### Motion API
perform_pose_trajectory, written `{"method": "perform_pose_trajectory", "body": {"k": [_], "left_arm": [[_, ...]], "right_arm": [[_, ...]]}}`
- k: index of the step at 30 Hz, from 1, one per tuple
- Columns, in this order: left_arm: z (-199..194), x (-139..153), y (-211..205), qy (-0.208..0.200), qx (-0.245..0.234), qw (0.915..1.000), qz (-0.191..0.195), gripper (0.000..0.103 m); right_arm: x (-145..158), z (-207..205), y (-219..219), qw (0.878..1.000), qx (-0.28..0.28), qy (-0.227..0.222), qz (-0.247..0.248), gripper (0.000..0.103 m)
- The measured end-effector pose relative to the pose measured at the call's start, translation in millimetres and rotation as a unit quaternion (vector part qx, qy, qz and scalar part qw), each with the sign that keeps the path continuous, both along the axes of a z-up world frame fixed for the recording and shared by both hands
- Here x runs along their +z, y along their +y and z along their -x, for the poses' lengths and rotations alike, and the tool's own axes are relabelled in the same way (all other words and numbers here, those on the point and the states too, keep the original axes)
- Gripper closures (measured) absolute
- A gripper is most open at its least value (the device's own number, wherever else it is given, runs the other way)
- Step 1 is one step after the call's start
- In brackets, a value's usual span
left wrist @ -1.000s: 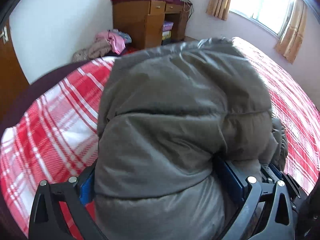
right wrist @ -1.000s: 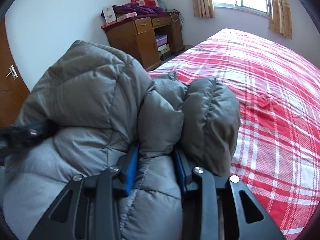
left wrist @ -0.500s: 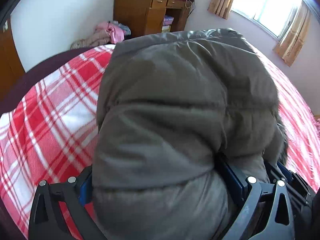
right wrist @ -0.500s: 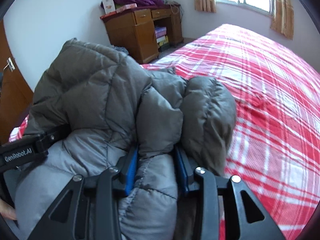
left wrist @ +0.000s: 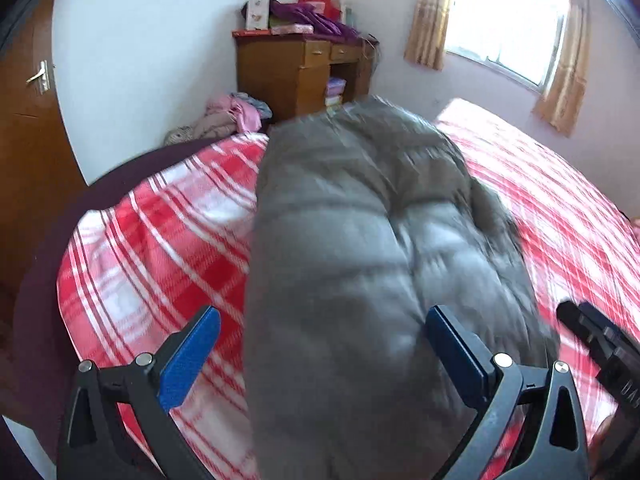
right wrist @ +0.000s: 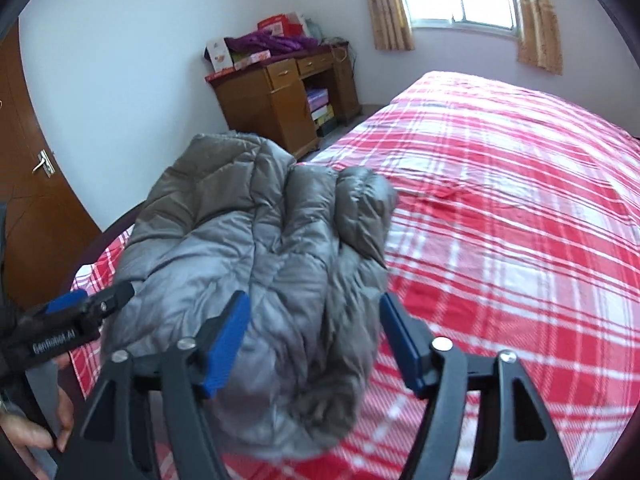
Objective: Fold large clothes
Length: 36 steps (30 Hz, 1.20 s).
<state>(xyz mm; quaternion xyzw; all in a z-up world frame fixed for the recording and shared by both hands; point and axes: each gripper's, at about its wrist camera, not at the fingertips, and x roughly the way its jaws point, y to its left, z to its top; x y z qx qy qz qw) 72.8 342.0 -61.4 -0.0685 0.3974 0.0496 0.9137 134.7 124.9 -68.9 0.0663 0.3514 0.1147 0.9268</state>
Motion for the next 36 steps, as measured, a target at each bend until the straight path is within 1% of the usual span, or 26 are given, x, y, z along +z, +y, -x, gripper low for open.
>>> {"method": "perform_pose_trajectory", "body": {"k": [2, 4, 6, 8, 10, 12, 15, 16, 19, 21, 26, 30, 34, 36], "left_arm": [[10, -3, -8, 0.009, -0.009, 0.9999, 0.004, 0.001], [20, 2, -10, 0.004, -0.001, 0.9999, -0.010, 0.001], [33, 8, -18, 0.000, 0.009, 0.9988, -0.047, 0.001], [45, 13, -25, 0.004, 0.021, 0.9954, -0.094, 0.001], [54, 17, -26, 0.000, 0.029, 0.9933, -0.112, 0.001], [63, 25, -25, 0.003, 0.040, 0.9931, -0.111, 0.001], [74, 40, -22, -0.003, 0.046, 0.9953, -0.085, 0.001], [77, 44, -23, -0.006, 0.051, 0.9951, -0.084, 0.001], [87, 62, -32, -0.025, 0.063, 0.9917, -0.110, 0.001], [95, 75, -39, -0.049, 0.063, 0.9896, -0.120, 0.001], [107, 98, -48, -0.089, 0.063, 0.9853, -0.132, 0.001], [110, 103, -51, -0.102, 0.059, 0.9843, -0.131, 0.001], [107, 100, -55, -0.096, 0.059, 0.9827, -0.147, 0.001], [106, 99, -56, -0.093, 0.056, 0.9833, -0.146, 0.001]], "right_arm": [[5, 11, -4, 1.000, 0.000, -0.009, 0.000, 0.033], [8, 25, -8, 1.000, -0.004, -0.020, 0.010, 0.033], [12, 35, -12, 0.999, -0.008, -0.030, 0.013, 0.033], [17, 47, -19, 0.999, -0.016, -0.040, 0.011, 0.032], [22, 56, -25, 0.999, -0.021, -0.048, 0.008, 0.032], [31, 64, -30, 0.998, -0.026, -0.061, 0.007, 0.032], [48, 76, -37, 0.996, -0.036, -0.082, 0.003, 0.031], [53, 79, -39, 0.995, -0.038, -0.090, 0.000, 0.031], [69, 92, -42, 0.992, -0.044, -0.116, -0.007, 0.027], [79, 100, -41, 0.989, -0.047, -0.137, -0.009, 0.021], [96, 113, -38, 0.984, -0.049, -0.172, -0.008, 0.019], [100, 117, -35, 0.979, -0.056, -0.193, 0.004, 0.017], [97, 114, -37, 0.980, -0.059, -0.190, 0.001, 0.017], [96, 114, -38, 0.980, -0.060, -0.189, -0.001, 0.017]]}}
